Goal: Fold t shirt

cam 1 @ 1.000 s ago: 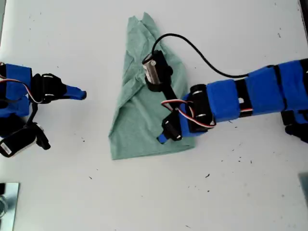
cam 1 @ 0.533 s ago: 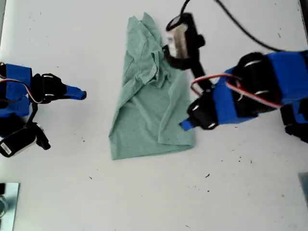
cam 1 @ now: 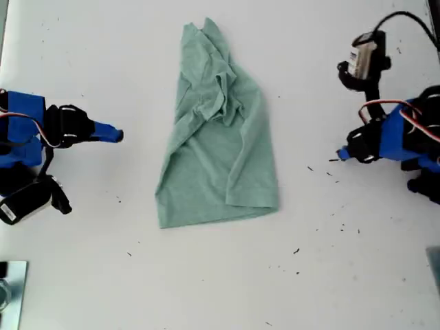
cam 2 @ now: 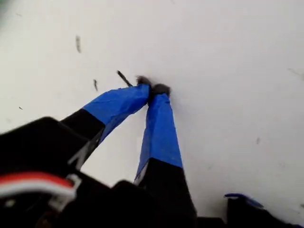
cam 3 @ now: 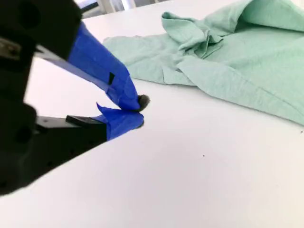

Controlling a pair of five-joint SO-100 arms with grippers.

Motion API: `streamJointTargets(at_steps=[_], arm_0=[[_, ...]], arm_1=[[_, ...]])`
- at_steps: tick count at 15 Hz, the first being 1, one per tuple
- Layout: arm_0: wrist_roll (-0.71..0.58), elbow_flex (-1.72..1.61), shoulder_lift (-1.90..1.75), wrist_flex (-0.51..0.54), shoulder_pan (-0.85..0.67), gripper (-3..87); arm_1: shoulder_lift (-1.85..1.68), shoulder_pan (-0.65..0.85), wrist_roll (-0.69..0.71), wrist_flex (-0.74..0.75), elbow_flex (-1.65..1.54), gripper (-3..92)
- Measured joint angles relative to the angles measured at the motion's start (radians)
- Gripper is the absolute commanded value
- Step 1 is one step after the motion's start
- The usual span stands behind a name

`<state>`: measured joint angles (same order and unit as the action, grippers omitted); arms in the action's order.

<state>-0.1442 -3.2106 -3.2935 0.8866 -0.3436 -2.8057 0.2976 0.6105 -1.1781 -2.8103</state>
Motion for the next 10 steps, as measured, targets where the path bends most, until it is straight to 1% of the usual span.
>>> streamJointTargets(at_steps=[2, 3, 4, 5, 6, 7, 8, 9, 10], arm_0=[[0.025, 0.005, 0.028, 0.002, 0.023, -0.2], [0.067, 0.067, 0.075, 0.014, 0.064, -0.2], [0.106, 0.186, 0.204, 0.044, 0.117, -0.2], [0.153, 0.367, 0.354, 0.143, 0.164, -0.2], [0.192, 0.589, 0.532, 0.279, 0.199, 0.1], [0.212, 0.831, 0.715, 0.426, 0.232, 7.9], [0.222, 1.078, 0.897, 0.568, 0.281, 22.8], [0.224, 1.310, 1.057, 0.655, 0.330, 28.9], [0.224, 1.486, 1.177, 0.684, 0.374, 29.9]], arm_1=[[-0.084, 0.015, 0.000, 0.044, -0.103, 2.5], [-0.089, 0.023, 0.000, 0.067, -0.123, 2.5], [-0.092, 0.026, 0.000, 0.081, -0.129, 2.5], [-0.092, 0.031, 0.000, 0.089, -0.132, 2.5], [-0.092, 0.031, 0.000, 0.089, -0.133, 2.5], [-0.092, 0.031, 0.000, 0.089, -0.135, 2.5], [-0.092, 0.031, 0.000, 0.089, -0.135, 2.5], [-0.095, 0.031, 0.000, 0.089, -0.137, 2.5], [-0.098, 0.031, 0.000, 0.089, -0.138, 2.5]])
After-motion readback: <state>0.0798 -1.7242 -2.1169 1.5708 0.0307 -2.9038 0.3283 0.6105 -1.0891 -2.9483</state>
